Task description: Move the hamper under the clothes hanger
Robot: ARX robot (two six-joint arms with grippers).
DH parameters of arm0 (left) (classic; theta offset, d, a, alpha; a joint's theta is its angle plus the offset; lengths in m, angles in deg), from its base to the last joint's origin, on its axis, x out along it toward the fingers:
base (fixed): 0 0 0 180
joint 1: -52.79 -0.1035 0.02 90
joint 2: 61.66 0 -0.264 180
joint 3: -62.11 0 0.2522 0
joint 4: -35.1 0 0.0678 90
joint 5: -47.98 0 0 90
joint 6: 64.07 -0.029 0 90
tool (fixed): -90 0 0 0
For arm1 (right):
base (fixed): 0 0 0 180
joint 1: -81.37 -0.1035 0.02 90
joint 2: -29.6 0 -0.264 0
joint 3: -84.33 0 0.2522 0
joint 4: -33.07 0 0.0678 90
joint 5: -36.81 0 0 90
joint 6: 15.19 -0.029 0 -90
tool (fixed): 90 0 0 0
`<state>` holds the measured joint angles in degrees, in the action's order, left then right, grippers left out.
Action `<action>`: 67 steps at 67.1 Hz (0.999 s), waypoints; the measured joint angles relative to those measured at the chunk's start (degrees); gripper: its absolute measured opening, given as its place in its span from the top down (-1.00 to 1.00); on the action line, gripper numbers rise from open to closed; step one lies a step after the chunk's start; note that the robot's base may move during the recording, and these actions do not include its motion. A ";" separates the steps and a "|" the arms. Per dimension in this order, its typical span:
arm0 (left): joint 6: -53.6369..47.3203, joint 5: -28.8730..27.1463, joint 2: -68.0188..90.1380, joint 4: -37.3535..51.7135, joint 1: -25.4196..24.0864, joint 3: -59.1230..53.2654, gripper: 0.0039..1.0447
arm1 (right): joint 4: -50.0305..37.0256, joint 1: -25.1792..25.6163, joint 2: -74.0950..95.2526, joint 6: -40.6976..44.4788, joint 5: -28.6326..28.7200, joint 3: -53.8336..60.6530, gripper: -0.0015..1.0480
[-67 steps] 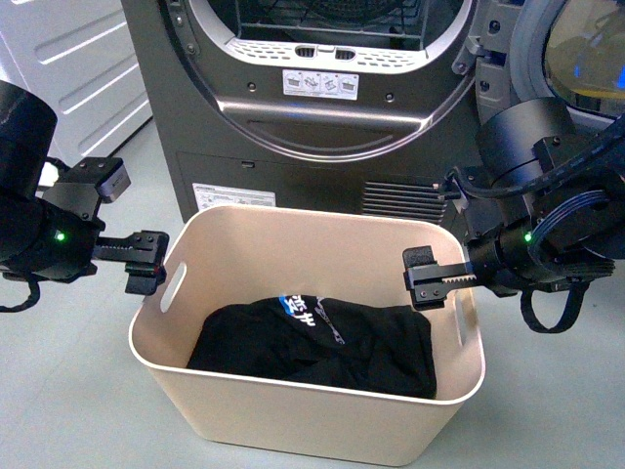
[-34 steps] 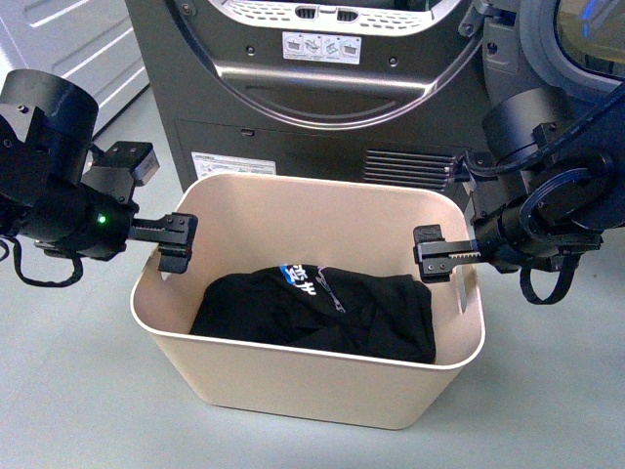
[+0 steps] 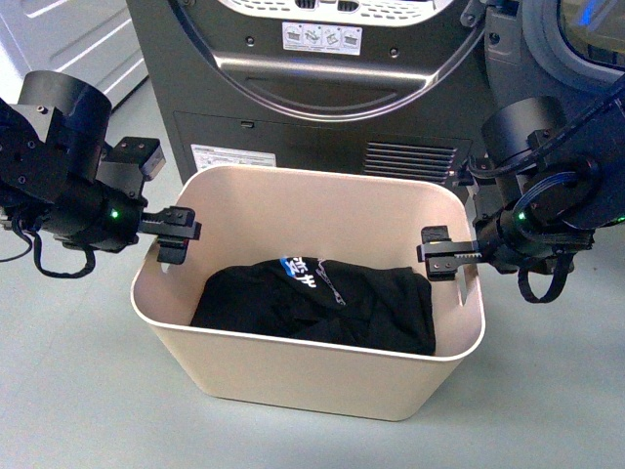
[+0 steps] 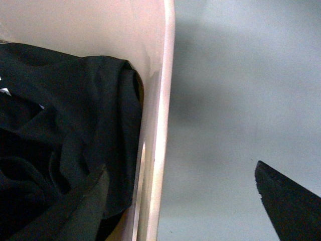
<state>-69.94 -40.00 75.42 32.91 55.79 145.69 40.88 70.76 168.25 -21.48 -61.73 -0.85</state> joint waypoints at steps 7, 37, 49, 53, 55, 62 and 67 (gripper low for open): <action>0.07 -0.55 0.55 0.26 0.00 0.02 -0.07 | 0.31 -0.02 0.37 -0.02 -0.90 -0.11 -0.32; 1.79 -0.59 -0.04 1.20 0.48 -0.42 0.92 | 0.85 -1.16 0.09 -1.29 -0.17 0.11 0.96; 1.95 -0.96 -2.51 0.31 0.68 -1.66 0.92 | 1.75 -1.31 -2.54 -2.58 0.48 1.20 0.95; 1.95 -1.03 -3.80 -0.07 0.76 -1.99 0.92 | 1.99 -1.33 -3.82 -2.60 0.55 1.66 0.95; 1.92 -1.18 -4.79 -0.26 0.81 -2.19 0.92 | 2.08 -1.36 -4.48 -2.60 0.57 1.86 0.95; 1.90 -1.79 -7.82 -0.90 0.83 -2.56 0.92 | 2.21 -1.38 -7.34 -2.62 0.72 2.84 0.95; 1.90 -1.99 -9.90 -1.20 0.85 -2.95 0.92 | 2.25 -1.36 -9.27 -2.64 0.79 3.52 0.95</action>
<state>-68.04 -41.99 65.52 31.71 56.65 142.74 43.13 69.40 158.98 -24.12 -60.94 2.67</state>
